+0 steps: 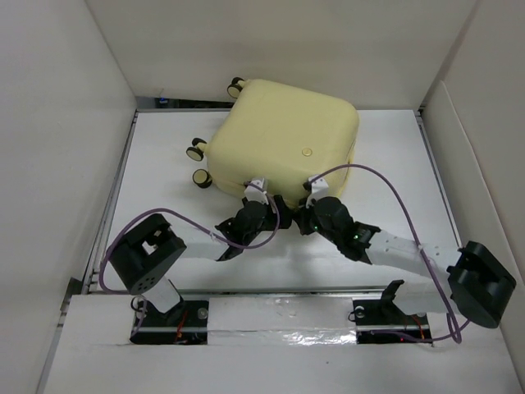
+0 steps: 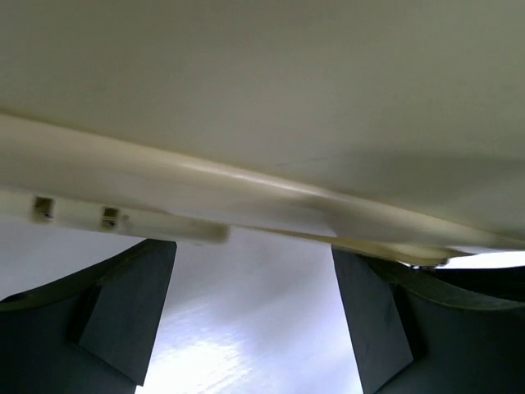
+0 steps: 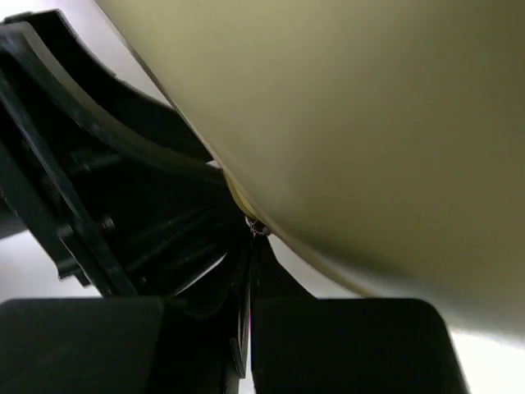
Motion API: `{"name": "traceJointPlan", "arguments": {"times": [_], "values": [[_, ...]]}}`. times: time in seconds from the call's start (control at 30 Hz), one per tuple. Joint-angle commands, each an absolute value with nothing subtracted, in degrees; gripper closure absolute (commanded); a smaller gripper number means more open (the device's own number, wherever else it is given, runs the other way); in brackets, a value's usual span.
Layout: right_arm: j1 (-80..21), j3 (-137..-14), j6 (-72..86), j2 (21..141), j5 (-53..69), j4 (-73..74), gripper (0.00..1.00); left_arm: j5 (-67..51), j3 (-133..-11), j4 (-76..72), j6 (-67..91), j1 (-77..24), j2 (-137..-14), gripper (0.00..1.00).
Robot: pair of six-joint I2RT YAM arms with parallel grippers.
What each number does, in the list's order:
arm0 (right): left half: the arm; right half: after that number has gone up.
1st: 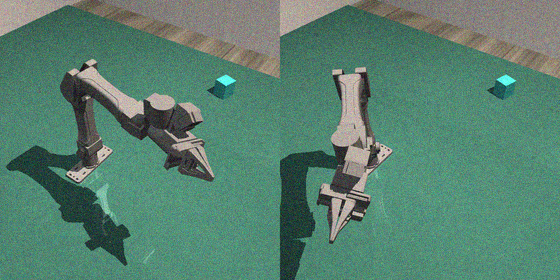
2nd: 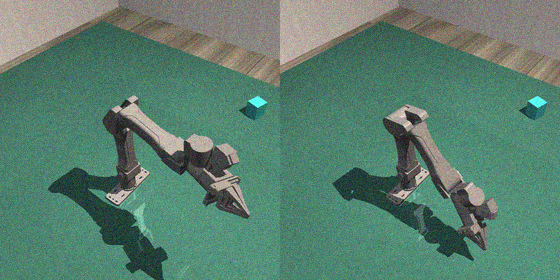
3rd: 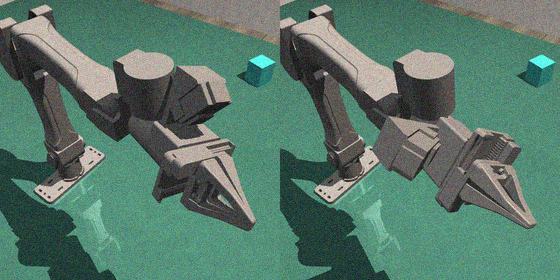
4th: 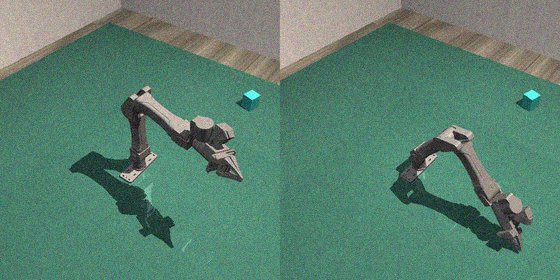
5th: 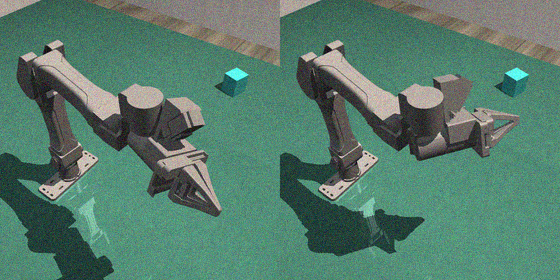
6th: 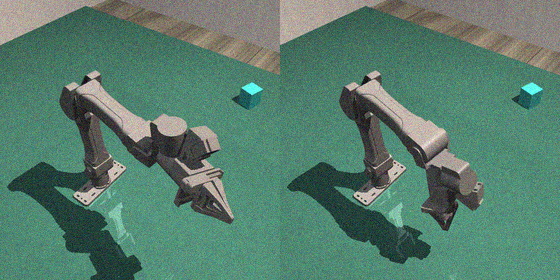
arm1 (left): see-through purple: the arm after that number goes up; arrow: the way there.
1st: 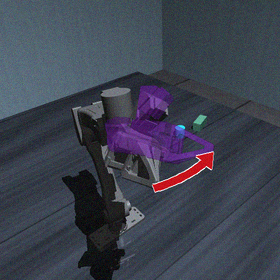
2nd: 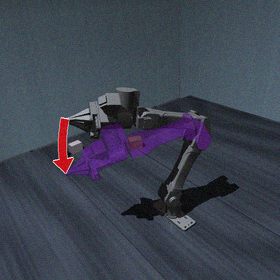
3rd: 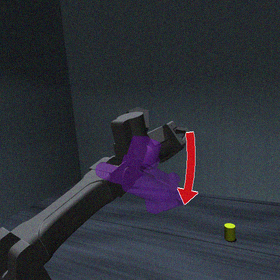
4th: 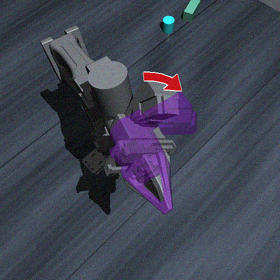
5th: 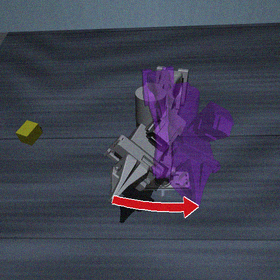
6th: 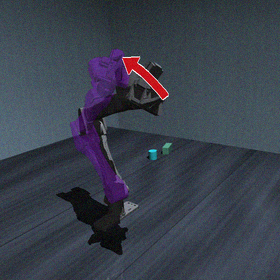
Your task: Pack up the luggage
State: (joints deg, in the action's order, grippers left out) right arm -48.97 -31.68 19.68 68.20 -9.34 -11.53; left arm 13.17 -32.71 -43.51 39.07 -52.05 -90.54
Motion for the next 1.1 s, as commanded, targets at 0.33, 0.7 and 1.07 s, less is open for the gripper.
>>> {"name": "traceJointPlan", "arguments": {"times": [0.33, 0.7, 1.07], "values": [[-52.7, -34.8, 22.1, 70.0, -7.0, -25.2, 1.00, 7.0, -28.1, -40.0, 40.2, -41.8, -74.6, 0.17], [-49.0, -34.2, 19.8, 72.7, -1.1, -27.5, 1.00, 15.0, -31.3, -18.2, 49.7, -24.0, -52.5, 0.04], [-48.4, -32.8, 18.5, 71.3, 2.9, -27.9, 1.00, -0.7, -42.1, -23.4, 54.6, -4.0, -69.6, 0.03]]}}
